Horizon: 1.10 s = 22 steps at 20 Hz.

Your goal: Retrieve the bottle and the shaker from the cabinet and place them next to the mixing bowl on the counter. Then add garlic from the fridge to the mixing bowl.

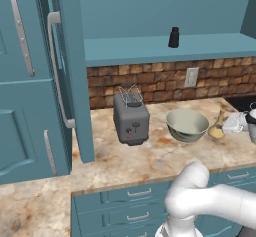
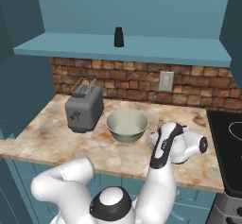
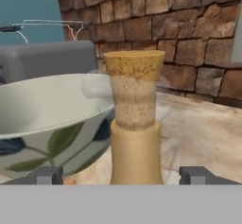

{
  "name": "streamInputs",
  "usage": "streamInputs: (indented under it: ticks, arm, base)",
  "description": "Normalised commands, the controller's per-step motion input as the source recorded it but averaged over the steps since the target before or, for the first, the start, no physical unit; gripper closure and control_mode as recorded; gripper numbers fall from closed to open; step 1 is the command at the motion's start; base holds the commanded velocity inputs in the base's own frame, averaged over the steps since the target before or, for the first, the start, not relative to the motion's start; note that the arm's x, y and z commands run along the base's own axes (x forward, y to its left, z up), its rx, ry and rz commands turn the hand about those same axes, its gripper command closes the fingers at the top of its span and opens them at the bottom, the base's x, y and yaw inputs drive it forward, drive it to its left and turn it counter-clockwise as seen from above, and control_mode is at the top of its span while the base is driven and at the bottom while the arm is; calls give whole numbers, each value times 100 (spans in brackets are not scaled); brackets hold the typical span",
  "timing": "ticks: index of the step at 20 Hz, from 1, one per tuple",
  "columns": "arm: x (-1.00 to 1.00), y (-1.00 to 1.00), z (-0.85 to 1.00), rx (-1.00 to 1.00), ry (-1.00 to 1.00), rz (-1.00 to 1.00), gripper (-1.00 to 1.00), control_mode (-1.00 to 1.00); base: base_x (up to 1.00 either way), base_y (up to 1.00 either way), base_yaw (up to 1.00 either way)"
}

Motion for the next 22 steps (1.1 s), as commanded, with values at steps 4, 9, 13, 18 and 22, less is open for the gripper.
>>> streamInputs:
  ticks: [4, 9, 13, 18, 22]
  arm:
    - [-23, -3, 21, 0, -1, -7, -100, -100]
    - [-6, 0, 52, -1, 4, -22, -100, -100]
    - [-39, 1, 47, -5, 19, -31, -100, -100]
    - [-37, 15, 52, -9, 28, -26, -100, -100]
    - [-50, 40, 65, -11, 22, -18, -100, -100]
  base:
    - [0, 0, 0]
    - [0, 0, 0]
    - [0, 0, 0]
    - [0, 0, 0]
    - [0, 0, 0]
